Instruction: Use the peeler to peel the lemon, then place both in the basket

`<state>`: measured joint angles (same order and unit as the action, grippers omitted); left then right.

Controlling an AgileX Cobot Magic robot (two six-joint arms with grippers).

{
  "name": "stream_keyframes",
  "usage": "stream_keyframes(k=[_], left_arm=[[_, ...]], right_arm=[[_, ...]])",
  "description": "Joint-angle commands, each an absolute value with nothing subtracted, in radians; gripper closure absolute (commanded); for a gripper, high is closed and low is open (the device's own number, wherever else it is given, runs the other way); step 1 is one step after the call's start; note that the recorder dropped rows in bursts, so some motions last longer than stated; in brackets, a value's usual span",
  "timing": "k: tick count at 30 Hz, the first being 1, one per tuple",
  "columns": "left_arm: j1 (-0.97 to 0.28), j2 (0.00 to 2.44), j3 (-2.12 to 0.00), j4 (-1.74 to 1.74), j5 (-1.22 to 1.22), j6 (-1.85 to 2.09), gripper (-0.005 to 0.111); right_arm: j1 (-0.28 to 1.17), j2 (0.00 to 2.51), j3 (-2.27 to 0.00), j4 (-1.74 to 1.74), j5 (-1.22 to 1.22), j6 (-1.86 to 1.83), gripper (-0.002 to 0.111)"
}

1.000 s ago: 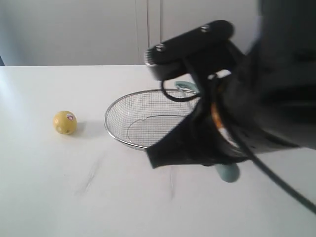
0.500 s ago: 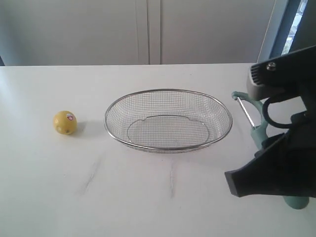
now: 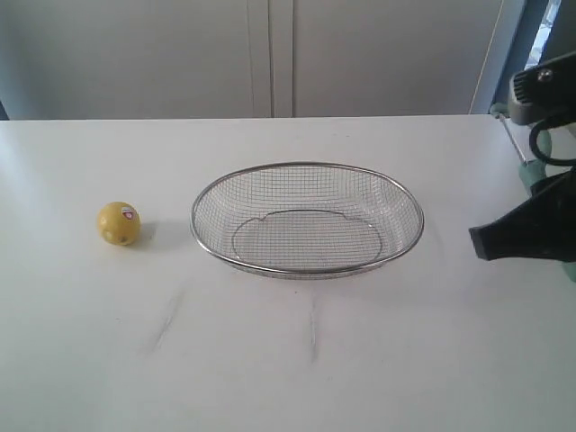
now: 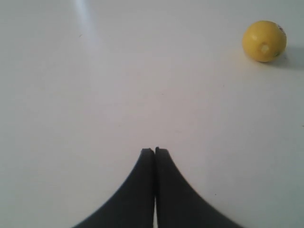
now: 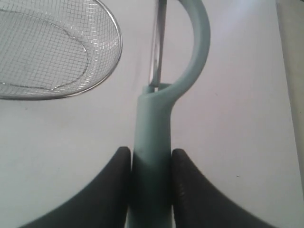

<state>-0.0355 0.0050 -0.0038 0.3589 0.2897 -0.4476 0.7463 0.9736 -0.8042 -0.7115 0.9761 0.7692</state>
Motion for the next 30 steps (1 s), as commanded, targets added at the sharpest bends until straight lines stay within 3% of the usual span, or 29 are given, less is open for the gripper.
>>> stream_keyframes(k=[1, 9, 30], left_arm=[[-0.035, 0.0, 0.0, 0.356, 0.282, -0.445, 0.107], [-0.035, 0.0, 0.0, 0.356, 0.249, -0.445, 0.107], [-0.035, 0.0, 0.0, 0.246, 0.255, -0.445, 0.107]], right_arm=[[0.547, 0.981, -0.801, -0.581, 0.837, 0.546, 0.108], [0.324, 1.141, -0.801, -0.36, 0.674, 0.228, 0.108], [0.318, 1.183, -0.776, -0.336, 0.476, 0.236, 0.108]])
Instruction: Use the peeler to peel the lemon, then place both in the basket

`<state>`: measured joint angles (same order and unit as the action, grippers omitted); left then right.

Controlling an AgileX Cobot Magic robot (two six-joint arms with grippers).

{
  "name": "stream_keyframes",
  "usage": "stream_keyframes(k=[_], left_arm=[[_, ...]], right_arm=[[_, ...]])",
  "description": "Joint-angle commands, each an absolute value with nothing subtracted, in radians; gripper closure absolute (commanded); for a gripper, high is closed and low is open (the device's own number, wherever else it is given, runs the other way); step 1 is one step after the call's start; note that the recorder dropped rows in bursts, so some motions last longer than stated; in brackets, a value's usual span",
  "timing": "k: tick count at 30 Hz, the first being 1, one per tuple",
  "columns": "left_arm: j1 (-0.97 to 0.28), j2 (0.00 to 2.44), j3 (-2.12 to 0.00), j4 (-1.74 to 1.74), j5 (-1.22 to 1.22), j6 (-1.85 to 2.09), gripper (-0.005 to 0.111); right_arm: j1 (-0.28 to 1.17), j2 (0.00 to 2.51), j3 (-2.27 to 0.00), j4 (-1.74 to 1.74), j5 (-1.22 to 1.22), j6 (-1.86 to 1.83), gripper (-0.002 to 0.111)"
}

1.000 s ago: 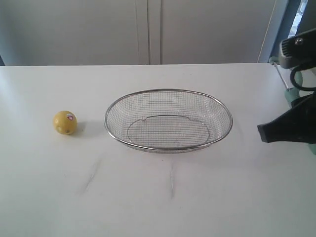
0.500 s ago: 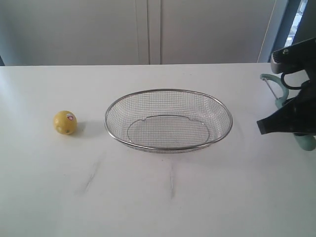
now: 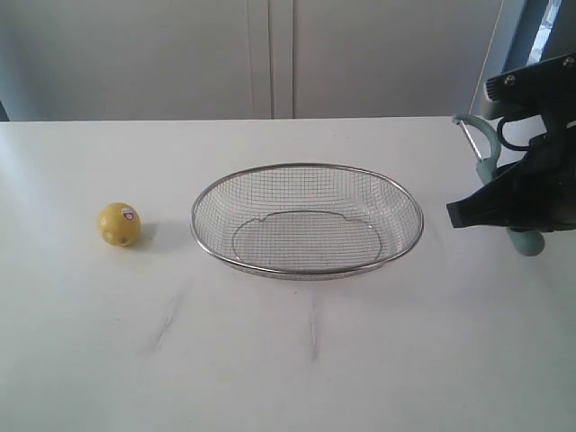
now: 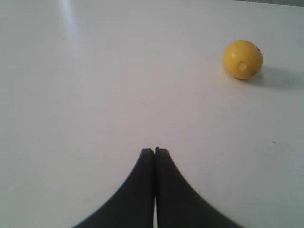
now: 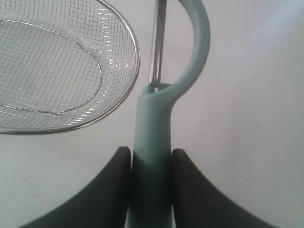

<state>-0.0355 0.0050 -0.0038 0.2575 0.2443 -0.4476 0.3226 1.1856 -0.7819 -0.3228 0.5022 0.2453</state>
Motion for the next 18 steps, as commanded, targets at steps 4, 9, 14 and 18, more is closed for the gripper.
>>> stream_keyframes(k=[4, 9, 14, 18], left_arm=[[-0.035, 0.0, 0.0, 0.242, 0.25, -0.445, 0.107], [-0.035, 0.0, 0.0, 0.242, 0.246, -0.445, 0.107], [-0.035, 0.0, 0.0, 0.242, 0.246, -0.445, 0.107], [-0.035, 0.0, 0.0, 0.242, 0.246, -0.445, 0.107]], right_arm=[[0.318, 1.165, -0.778, -0.325, 0.478, 0.238, 0.108], [0.318, 1.158, -0.778, -0.322, 0.478, 0.246, 0.108], [0.318, 1.158, -0.778, -0.317, 0.498, 0.248, 0.108], [0.318, 1.158, -0.778, -0.238, 0.561, 0.343, 0.108]])
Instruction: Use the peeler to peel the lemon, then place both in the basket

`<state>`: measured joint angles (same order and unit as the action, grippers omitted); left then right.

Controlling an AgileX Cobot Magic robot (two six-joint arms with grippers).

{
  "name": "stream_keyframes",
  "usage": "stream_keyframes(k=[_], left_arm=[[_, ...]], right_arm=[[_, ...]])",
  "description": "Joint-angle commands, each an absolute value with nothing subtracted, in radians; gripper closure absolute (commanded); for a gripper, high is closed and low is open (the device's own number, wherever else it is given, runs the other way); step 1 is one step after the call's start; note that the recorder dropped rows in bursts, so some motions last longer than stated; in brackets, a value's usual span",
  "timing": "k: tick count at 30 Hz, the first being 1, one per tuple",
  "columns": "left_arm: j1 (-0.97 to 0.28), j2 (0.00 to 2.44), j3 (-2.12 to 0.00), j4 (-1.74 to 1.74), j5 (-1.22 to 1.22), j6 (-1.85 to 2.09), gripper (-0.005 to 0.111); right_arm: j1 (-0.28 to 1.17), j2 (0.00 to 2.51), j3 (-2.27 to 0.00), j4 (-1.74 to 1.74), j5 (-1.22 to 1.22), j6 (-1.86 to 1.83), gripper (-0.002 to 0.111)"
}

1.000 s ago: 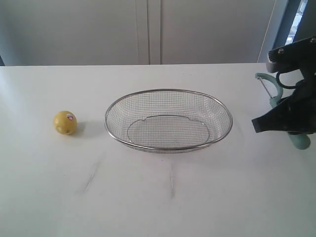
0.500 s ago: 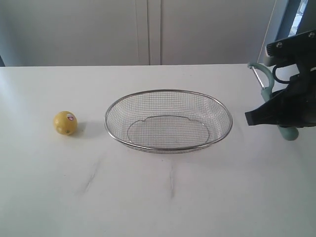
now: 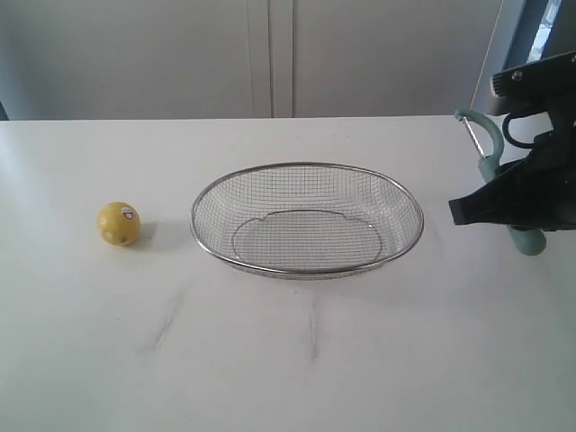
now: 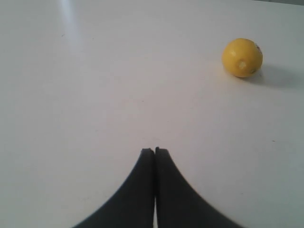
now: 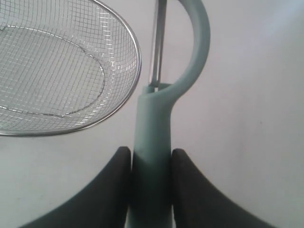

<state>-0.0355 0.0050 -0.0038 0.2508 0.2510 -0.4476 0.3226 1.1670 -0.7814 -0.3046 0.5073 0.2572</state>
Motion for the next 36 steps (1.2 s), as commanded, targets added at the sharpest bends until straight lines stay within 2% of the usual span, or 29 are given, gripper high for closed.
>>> stream_keyframes(k=[1, 36], left_arm=[[-0.035, 0.0, 0.0, 0.242, 0.246, -0.445, 0.107], [-0.035, 0.0, 0.0, 0.241, 0.202, -0.392, 0.107]], right_arm=[[0.318, 1.158, -0.778, -0.224, 0.582, 0.366, 0.108], [0.318, 1.158, -0.778, -0.221, 0.604, 0.383, 0.108]])
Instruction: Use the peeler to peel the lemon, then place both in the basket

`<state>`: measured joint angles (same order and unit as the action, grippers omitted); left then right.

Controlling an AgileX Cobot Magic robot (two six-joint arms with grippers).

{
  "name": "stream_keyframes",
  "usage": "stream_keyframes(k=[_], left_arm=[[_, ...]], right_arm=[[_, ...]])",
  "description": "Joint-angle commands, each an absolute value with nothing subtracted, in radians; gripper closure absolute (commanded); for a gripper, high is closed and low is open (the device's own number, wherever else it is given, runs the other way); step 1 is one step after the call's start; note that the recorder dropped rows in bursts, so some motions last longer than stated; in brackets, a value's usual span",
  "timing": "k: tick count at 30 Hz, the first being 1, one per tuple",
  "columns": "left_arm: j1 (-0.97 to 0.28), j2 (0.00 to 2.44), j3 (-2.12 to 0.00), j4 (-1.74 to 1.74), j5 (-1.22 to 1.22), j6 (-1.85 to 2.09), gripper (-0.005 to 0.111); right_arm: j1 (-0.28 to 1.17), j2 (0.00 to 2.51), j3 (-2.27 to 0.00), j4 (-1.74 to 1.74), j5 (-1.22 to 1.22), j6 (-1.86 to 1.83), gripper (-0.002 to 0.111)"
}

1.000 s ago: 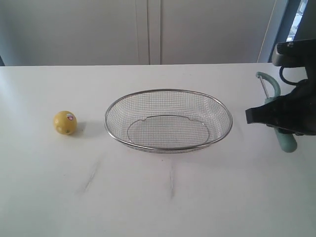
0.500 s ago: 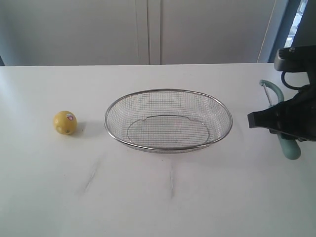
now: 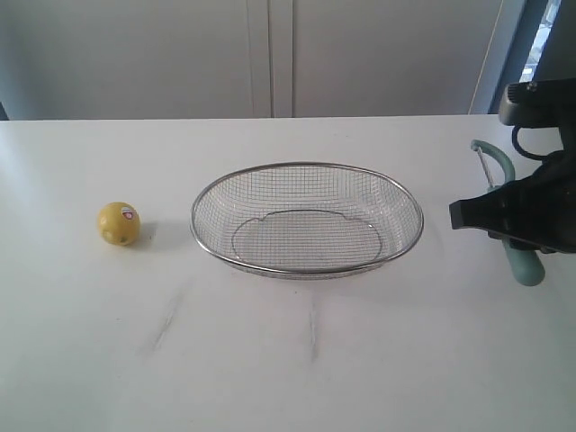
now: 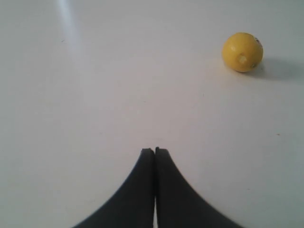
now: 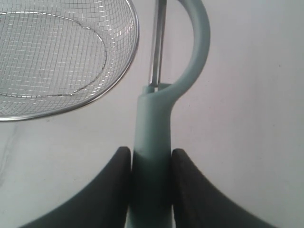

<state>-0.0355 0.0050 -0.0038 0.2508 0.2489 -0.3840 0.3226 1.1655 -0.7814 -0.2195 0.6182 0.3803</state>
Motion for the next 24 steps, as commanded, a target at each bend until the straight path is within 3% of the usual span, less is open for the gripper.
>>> stream_keyframes(k=[1, 18, 24], left_arm=[[-0.035, 0.0, 0.0, 0.24, 0.184, -0.395, 0.107], [-0.035, 0.0, 0.0, 0.27, 0.132, -0.381, 0.107], [-0.035, 0.0, 0.0, 0.266, -0.09, -0.416, 0.107]], right_arm=[[0.318, 1.158, -0.778, -0.221, 0.604, 0.383, 0.108], [0.318, 1.158, -0.778, -0.221, 0.604, 0.383, 0.108], [0.318, 1.158, -0.778, -0.221, 0.604, 0.383, 0.108]])
